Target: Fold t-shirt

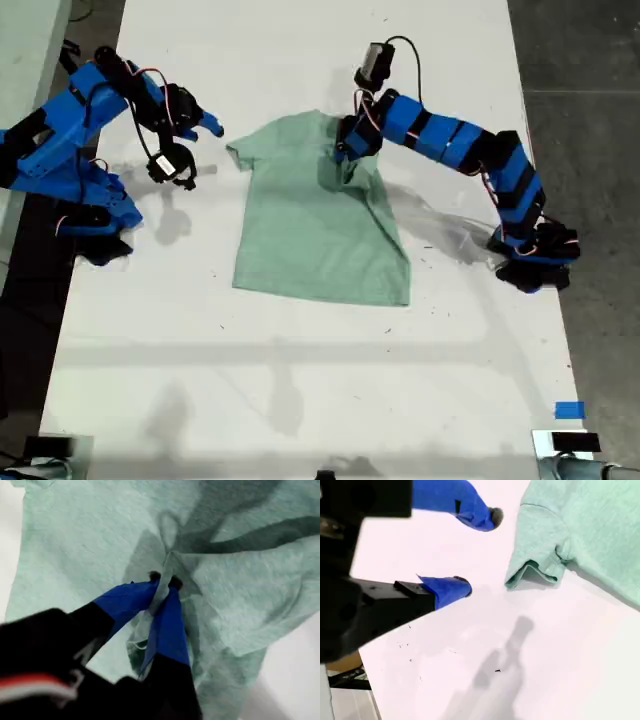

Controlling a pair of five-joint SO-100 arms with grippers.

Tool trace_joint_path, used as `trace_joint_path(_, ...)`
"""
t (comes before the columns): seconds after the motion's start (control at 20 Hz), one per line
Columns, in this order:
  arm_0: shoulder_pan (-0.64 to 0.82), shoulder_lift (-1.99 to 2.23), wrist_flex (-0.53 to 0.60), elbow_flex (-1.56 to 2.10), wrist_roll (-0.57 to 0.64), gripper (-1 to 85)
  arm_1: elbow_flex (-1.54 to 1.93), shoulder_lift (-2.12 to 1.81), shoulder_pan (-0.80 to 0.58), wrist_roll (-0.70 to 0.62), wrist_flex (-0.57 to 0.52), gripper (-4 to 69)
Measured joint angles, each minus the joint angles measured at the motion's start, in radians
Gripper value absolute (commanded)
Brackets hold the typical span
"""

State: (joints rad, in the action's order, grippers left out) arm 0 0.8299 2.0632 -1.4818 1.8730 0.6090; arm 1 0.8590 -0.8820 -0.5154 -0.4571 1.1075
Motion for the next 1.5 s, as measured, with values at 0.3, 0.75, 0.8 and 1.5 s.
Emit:
trace_joint_path(0.3, 0.0, -0.034, 0.029, 0.0, 0.0, 24.0, -0.071, 0.005, 0.017, 0.003, 0.11, 37.7)
trace_joint_path(0.75, 0.0, -0.279, 0.169, 0.0, 0.003, 27.0, -0.057, -0.357, 0.003, -0.048, 0.414, 28.4)
trace_joint_path(0.8, 0.006, -0.33, 0.187, -0.003, 0.003, 27.2, -0.038, -0.387, 0.006, -0.048, 0.419, 27.7)
trace_joint_path(1.5, 0.114, -1.118, 0.063, -0.603, -0.023, 0.1, 0.341, -0.695, 0.084, 0.014, 0.41, 23.6)
